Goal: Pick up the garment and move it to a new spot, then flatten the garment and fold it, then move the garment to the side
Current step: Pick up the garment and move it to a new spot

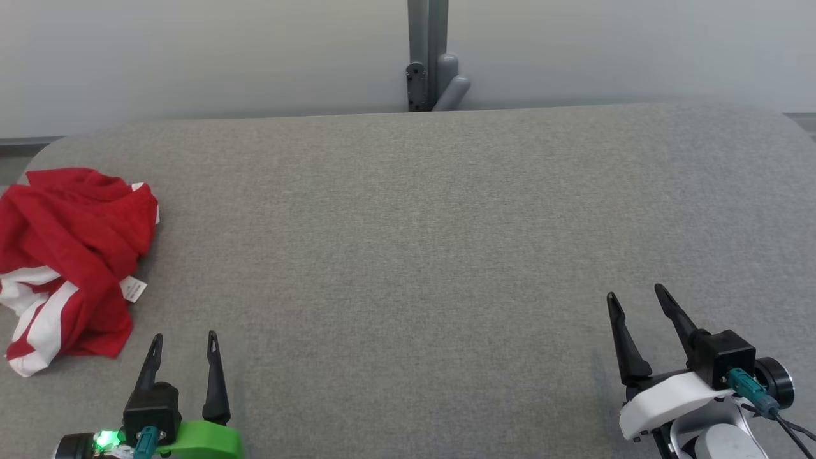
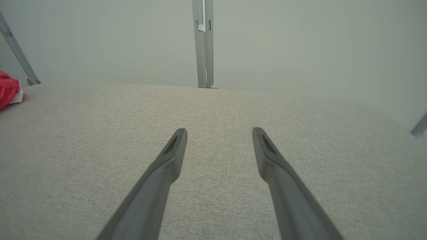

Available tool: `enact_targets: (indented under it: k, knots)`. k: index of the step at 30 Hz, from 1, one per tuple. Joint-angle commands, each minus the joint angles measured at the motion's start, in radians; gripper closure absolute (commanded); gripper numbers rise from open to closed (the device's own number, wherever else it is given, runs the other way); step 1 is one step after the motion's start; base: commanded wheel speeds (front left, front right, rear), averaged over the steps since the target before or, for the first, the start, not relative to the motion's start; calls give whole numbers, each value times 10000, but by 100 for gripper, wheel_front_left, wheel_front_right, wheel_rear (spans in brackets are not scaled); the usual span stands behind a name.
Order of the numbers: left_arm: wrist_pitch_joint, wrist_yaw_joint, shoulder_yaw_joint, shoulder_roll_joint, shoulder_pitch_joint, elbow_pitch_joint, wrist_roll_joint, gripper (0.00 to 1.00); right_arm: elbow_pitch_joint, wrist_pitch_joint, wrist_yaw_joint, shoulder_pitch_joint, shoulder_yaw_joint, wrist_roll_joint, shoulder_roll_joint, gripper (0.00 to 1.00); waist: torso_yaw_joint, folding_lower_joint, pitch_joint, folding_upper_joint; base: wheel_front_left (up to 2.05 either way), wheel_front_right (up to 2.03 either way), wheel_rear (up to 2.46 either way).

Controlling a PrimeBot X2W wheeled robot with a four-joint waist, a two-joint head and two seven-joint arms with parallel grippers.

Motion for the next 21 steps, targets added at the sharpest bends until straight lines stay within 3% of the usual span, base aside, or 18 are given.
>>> enact_targets:
  k: [1,16,21]
  knots:
    - [-7,18,109,-50,16,17,-63,0,-79,-30,1,-60,63,47,-50,0,558,0,181,97,0,0,0]
    - [-7,-193,757,-392,451,347,-425,0,53,-30,-4,-393,797,342,-304,0,4363,0,459,97,0,0,0]
    - [-7,-291,994,-434,582,433,-555,0,104,-30,-3,-422,1047,483,-326,0,5082,0,455,97,0,0,0]
